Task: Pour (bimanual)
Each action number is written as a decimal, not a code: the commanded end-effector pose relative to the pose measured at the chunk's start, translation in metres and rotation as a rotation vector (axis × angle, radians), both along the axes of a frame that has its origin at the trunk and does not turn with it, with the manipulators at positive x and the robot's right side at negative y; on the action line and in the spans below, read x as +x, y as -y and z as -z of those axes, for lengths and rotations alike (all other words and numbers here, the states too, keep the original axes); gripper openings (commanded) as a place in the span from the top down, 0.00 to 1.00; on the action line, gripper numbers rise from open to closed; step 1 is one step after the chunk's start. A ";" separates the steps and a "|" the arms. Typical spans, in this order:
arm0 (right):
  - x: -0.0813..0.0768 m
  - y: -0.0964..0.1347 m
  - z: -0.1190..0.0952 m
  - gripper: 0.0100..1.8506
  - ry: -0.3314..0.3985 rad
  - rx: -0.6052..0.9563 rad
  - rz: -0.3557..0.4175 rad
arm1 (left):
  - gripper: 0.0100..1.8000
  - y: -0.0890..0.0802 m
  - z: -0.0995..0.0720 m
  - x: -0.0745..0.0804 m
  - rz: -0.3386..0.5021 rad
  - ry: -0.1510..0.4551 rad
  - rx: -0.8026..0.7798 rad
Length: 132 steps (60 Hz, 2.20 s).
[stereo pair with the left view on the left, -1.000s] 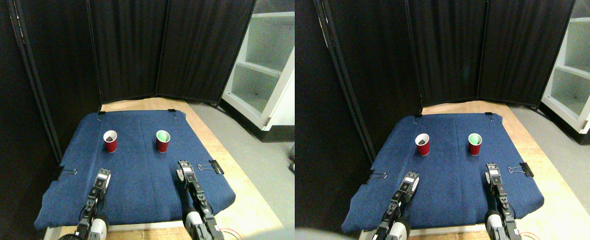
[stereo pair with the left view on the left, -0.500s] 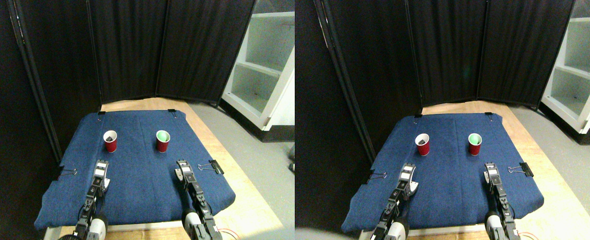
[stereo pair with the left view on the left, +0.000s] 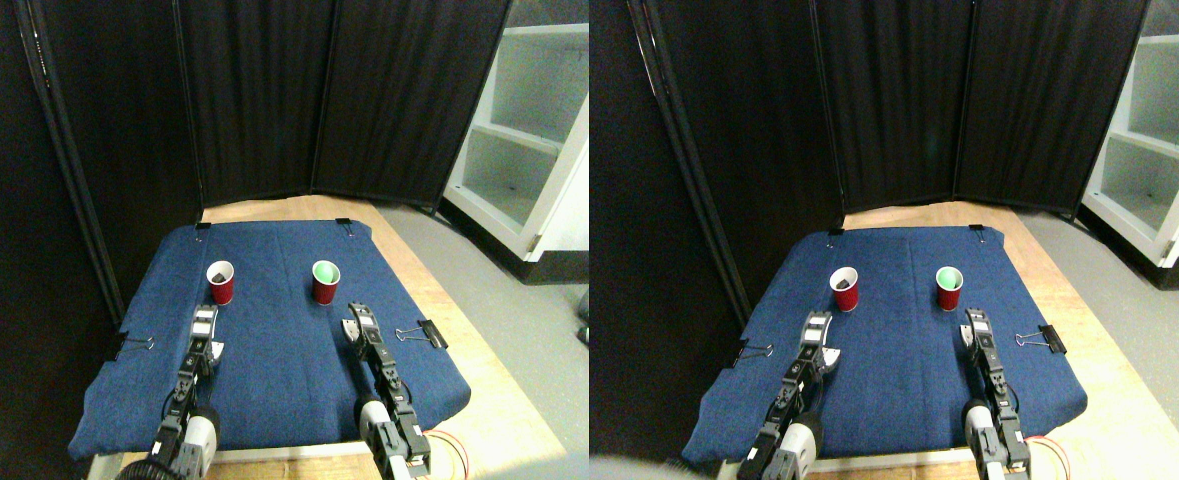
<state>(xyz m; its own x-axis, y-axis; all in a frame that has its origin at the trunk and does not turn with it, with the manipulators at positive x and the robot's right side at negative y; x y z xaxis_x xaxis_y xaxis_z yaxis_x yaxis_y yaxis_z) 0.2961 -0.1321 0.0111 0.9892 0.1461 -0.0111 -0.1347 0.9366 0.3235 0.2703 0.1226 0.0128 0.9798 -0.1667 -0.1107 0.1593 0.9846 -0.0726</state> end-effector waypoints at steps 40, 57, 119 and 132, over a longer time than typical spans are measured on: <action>0.057 -0.010 -0.004 0.59 -0.042 0.466 0.043 | 0.53 -0.009 0.001 0.051 -0.263 0.044 -0.577; 0.057 -0.011 0.001 0.53 -0.085 0.611 0.085 | 0.40 -0.008 0.015 0.058 -0.331 0.046 -0.783; 0.083 -0.017 0.024 0.49 -0.196 1.044 0.152 | 0.38 -0.005 0.026 0.088 -0.400 0.011 -1.021; 0.084 -0.019 0.024 0.46 -0.216 1.065 0.142 | 0.37 0.001 0.023 0.089 -0.394 -0.028 -1.079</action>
